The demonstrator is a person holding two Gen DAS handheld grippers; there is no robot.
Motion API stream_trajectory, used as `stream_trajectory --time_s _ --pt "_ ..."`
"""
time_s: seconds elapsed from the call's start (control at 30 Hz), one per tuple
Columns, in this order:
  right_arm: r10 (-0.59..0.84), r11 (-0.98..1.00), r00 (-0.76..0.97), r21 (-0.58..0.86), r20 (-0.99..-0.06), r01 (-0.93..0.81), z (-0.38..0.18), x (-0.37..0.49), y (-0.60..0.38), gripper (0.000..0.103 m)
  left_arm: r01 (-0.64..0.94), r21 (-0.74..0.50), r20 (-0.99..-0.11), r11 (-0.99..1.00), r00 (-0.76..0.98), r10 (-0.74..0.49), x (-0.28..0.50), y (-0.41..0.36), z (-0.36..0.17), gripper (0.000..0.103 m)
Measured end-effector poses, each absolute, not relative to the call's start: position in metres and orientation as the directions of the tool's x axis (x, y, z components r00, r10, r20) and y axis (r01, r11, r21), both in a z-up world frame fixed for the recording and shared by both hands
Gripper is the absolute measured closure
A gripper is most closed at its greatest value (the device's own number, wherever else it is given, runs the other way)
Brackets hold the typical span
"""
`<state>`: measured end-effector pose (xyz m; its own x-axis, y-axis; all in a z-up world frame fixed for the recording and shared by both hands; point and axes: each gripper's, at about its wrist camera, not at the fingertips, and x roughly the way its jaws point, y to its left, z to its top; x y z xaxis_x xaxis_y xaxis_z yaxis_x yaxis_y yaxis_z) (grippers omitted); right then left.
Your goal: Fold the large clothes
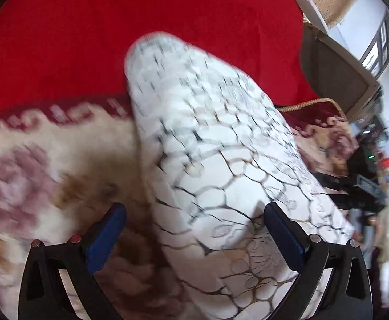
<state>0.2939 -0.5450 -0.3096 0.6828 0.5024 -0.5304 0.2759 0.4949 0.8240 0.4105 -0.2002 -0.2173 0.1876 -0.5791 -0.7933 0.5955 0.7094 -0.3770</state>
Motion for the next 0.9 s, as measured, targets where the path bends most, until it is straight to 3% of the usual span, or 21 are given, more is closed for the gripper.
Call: stream_trajectory --time_s 0.23,0.4,0.57,0.73,0.83,0.9 --pt "0.58 0.459 0.671 0.866 -0.462 0.2 -0.309 0.316 -0.529 0.013 0.497 -0.604 -0.729 0.624 -0.029 -0.684 0.423 -0.203 -0.246 0.001" --pt "0.616 0.422 0.686 0.898 -0.387 0.128 -0.302 0.331 -0.513 0.008 0.511 -0.596 -0.73 0.619 -0.023 -0.683 0.419 -0.212 -0.247 0.001" --pt "0.611 0.434 0.686 0.892 -0.395 0.126 -0.302 0.342 -0.496 0.008 0.517 -0.589 -0.725 0.621 0.002 -0.689 0.42 -0.212 -0.25 0.001" --pt "0.524 0.595 0.68 0.792 -0.512 0.138 -0.286 0.348 -0.467 0.026 0.542 -0.567 -0.72 0.621 0.041 -0.693 0.416 -0.224 -0.244 0.004" --pt "0.499 0.622 0.705 0.775 -0.505 0.115 -0.271 0.345 -0.461 0.044 0.568 -0.54 -0.721 0.62 0.067 -0.689 0.411 -0.227 -0.236 0.011" --pt "0.47 0.66 0.715 0.744 -0.518 0.104 -0.259 0.343 -0.452 0.049 0.579 -0.53 -0.719 0.62 0.082 -0.691 0.409 -0.227 -0.231 0.016"
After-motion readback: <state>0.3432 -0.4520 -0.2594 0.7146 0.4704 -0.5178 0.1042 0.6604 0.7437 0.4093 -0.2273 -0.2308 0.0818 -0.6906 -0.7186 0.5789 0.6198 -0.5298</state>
